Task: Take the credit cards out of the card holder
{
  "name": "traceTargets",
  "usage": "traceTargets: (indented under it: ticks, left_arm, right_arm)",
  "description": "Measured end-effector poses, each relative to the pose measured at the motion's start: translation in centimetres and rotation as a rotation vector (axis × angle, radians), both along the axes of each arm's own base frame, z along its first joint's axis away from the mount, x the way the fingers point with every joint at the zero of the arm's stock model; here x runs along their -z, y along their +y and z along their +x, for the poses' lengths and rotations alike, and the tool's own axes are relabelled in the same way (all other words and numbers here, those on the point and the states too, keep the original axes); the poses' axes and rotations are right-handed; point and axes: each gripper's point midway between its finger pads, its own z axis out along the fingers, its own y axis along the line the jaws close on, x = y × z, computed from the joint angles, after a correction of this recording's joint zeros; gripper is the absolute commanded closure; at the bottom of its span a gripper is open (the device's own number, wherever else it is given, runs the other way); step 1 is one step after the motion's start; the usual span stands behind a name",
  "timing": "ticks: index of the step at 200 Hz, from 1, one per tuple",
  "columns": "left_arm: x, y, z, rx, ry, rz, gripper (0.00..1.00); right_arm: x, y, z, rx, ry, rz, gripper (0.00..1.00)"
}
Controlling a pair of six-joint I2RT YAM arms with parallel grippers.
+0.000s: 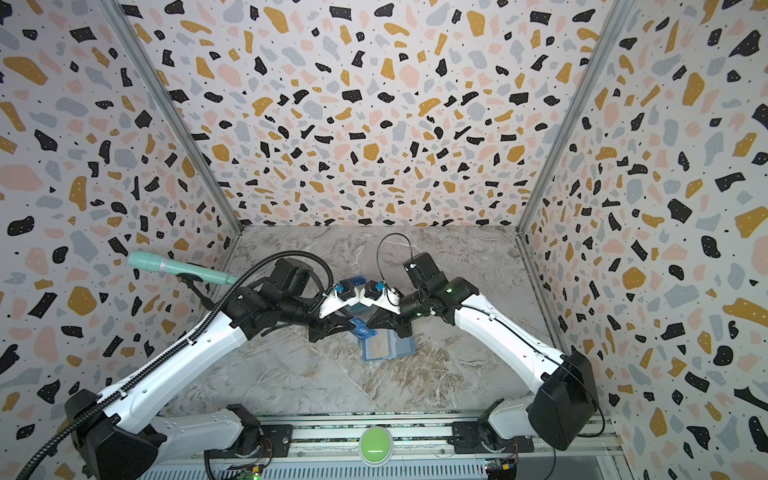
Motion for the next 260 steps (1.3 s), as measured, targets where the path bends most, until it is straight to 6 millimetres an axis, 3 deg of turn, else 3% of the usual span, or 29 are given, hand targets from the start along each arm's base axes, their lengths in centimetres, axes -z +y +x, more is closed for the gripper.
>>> traceTargets:
  ticks: [43,59,73,95,138,155,183,224,260]
  left_arm:
    - [-0.1,-0.2,-0.5,0.026,0.028,-0.023,0.99]
    - [-0.1,-0.2,-0.4,0.024,0.037,-0.029,1.00]
    - [-0.3,-0.1,-0.3,0.017,0.046,-0.041,1.00]
    - [-0.7,-0.3,0.3,-0.004,0.048,-0.080,1.00]
    - [-2.6,0.0,1.2,-0.092,0.026,-0.217,1.00]
    - [-4.1,0.2,1.8,-0.141,0.001,-0.294,1.00]
    - [-7.1,0.0,3.0,-0.230,-0.019,-0.471,1.00]
    - [-9.8,-0.3,3.7,-0.279,0.038,-0.728,1.00]
    - [-12.5,-0.1,3.5,-0.271,0.038,-0.844,1.00]
  right_arm:
    - [-0.1,0.2,0.3,0.003,-0.012,0.008,1.00]
    - [-0.1,0.1,0.4,0.007,-0.011,0.009,1.00]
    - [-0.2,0.1,0.8,0.023,-0.007,0.015,0.84]
    - [-0.4,-0.3,1.9,0.065,0.023,0.040,0.70]
    - [-1.0,-3.3,3.6,0.191,0.081,0.129,0.31]
    - [-2.1,-4.4,3.1,0.218,0.079,0.205,0.23]
    - [-3.4,-5.3,1.7,0.234,0.106,0.358,0.22]
    - [-3.0,-4.5,1.9,0.245,0.233,0.497,0.27]
    - [-5.7,-3.3,2.1,0.205,0.238,0.604,0.28]
